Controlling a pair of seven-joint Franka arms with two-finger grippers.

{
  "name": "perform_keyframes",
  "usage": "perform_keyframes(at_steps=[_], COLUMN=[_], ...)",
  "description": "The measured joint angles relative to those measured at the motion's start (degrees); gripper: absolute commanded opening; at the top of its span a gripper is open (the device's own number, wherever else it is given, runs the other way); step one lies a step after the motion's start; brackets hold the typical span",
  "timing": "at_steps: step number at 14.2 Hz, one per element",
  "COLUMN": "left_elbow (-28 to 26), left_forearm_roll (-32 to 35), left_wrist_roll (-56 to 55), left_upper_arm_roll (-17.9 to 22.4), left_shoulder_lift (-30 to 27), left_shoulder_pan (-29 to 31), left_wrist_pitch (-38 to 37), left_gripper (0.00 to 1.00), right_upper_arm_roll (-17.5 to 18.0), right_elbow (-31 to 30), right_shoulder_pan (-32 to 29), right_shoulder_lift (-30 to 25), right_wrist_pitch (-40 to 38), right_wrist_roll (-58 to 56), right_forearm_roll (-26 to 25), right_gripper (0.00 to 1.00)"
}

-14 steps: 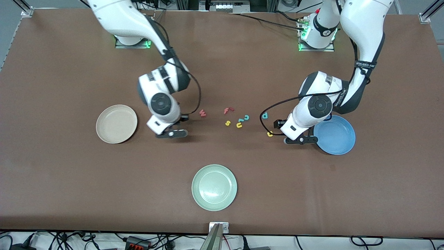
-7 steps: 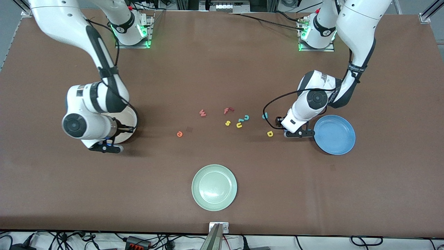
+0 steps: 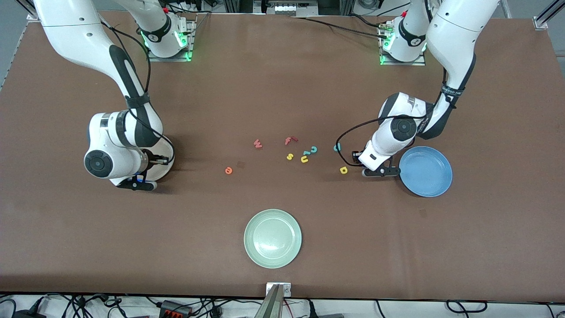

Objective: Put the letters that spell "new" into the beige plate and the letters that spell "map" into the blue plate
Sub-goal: 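Grasp the green n with the right gripper while the left gripper grasps blue m, then drop the green n on the beige plate while the left gripper drops m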

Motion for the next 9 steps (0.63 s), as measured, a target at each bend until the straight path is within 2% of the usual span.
perform_keyframes(at_steps=[1,5,6,9], left_elbow=[0.1,0.9,1.5,6.1], left_forearm_roll=[1.4,3.7,3.9,4.5], left_wrist_roll=[0.0,0.0,0.3,7.0], left_upper_arm_roll=[0.1,0.5,0.6,0.7], left_shoulder_lift=[0.0,-0.5,-1.3,-5.0], left_shoulder_pan=[0.0,0.5,0.9,3.4], left_wrist_pitch=[0.0,-0.4,-2.3,-16.3], left_gripper=[0.09,0.08,0.09,0.09], right_upper_arm_roll=[0.0,0.1,0.2,0.6], right_elbow=[0.0,2.7,3.8,6.0], right_shoulder_pan=[0.0,0.6,1.2,4.4], right_shoulder_lift=[0.0,-0.6,-0.8,-0.3], right_wrist_pitch=[0.4,1.1,1.1,3.6], right_wrist_roll=[0.0,0.0,0.1,0.3], right_forearm_roll=[-0.1,-0.6,-0.6,-0.6], right_gripper=[1.00,1.00,1.00,1.00])
